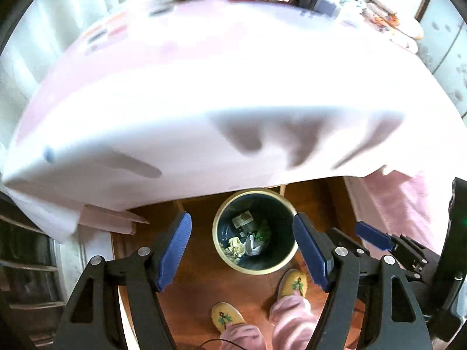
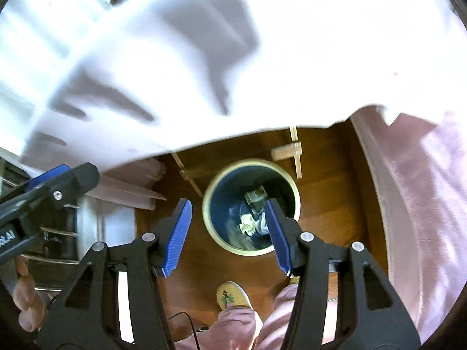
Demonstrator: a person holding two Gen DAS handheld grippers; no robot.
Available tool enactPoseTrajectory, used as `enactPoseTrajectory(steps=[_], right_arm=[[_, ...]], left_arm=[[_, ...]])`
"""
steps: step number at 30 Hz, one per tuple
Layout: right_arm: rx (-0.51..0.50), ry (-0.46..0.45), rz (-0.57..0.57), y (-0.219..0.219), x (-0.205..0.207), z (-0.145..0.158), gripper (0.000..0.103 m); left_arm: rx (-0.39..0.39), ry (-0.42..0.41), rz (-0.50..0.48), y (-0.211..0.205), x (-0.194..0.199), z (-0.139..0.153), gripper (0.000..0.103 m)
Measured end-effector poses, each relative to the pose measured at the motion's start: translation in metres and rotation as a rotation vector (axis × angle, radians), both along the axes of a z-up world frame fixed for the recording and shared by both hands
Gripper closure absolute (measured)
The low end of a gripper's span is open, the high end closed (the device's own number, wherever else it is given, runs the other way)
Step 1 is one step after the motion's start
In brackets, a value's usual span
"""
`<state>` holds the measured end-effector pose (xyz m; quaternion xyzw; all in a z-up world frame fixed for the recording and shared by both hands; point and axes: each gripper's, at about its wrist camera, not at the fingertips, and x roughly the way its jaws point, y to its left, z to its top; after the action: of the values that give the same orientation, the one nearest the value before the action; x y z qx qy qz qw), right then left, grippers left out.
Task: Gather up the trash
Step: 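Raise both tools from the bin back toward the table, then grasp the red box with the left tool while the right tool grasps the purple bag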
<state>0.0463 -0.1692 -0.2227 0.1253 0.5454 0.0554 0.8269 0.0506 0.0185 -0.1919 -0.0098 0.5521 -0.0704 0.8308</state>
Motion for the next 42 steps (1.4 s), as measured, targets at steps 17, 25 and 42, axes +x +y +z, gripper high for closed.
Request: enactPoseTrajectory(steps=[17,25,42], right_arm=[[-0.017,-0.160,-0.004,0.019,-0.028,0.199,0.052],[-0.052,-0.246,-0.002,0.027,-0.034,0.254,0.052],[-0.083,-0.320,-0.008,0.027,-0.016,0.286,0.052]], left_arm=[[-0.039,-0.219,-0.073,0.012,-0.028,0.203,0.030],[-0.035,-0.307,-0.119,0.014,-0.038,0.257,0.030],[-0.045,-0.335,-0.152,0.017,-0.015,0.269,0.030]])
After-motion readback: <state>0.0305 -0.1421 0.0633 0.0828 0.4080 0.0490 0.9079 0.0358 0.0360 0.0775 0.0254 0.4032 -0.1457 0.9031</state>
